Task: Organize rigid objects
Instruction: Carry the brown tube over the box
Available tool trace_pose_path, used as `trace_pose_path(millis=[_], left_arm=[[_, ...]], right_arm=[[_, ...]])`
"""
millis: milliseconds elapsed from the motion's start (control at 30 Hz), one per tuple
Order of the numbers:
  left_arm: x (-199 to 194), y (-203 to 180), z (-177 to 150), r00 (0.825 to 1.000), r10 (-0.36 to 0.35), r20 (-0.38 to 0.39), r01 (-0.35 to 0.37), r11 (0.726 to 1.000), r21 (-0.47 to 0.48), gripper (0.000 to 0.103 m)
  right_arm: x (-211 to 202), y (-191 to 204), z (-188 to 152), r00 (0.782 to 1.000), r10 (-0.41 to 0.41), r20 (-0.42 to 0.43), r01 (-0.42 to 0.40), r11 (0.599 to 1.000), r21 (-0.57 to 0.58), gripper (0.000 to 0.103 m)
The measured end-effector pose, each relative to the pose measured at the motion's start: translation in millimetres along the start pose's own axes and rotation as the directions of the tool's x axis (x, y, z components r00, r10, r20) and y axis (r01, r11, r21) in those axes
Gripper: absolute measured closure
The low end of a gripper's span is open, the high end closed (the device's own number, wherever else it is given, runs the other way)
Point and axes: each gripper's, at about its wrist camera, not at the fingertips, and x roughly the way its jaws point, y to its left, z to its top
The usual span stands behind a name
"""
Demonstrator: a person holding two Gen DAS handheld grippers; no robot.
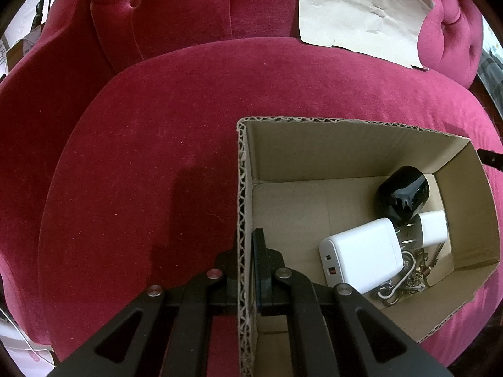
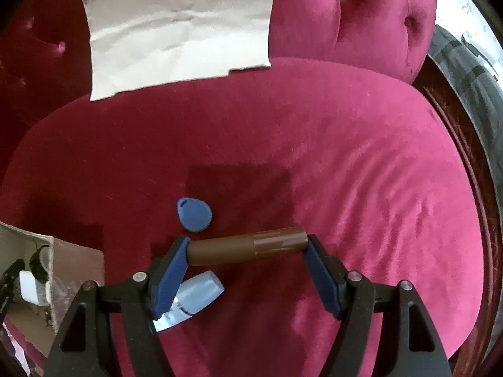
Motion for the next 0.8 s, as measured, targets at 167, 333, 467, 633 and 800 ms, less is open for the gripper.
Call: trace_pose_path(millis=[167,333,467,633,800], left_arm=[[0.0,0.0,0.0,1.0,0.0,-0.001,0.0,1.0,0.0,0.1],[0.1,-0.1,0.0,1.0,0.0,0.0,0.0,1.0,0.0,0.099],[0.1,0.0,0.0,1.0,0.0,0.0,0.0,1.0,0.0,0.1],[0.1,-0.2,0.1,1.0,0.0,0.0,0.0,1.0,0.0,0.099],[0.2,0.0,0.2,1.0,0.0,-0.001,0.0,1.0,0.001,0.099]], right_arm=[[-18.5,10.4,-2.0,1.0,0.001,0.026,0.0,1.0,-0.026,0.026],[-34.8,21.3,-1.2,0.999,0.001,0.053,0.002,0.999,-0.053,0.026],[-46.3,31.3,-1.1,0.997,0.01,0.071,-0.005,0.998,-0.069,0.026],[-59.2,44.8,0.0,0.995,0.024,0.097,-0.015,0.995,-0.095,0.026],[-69.2,59.1,-0.6,0.992,0.054,0.116,-0.039,0.991,-0.128,0.026]])
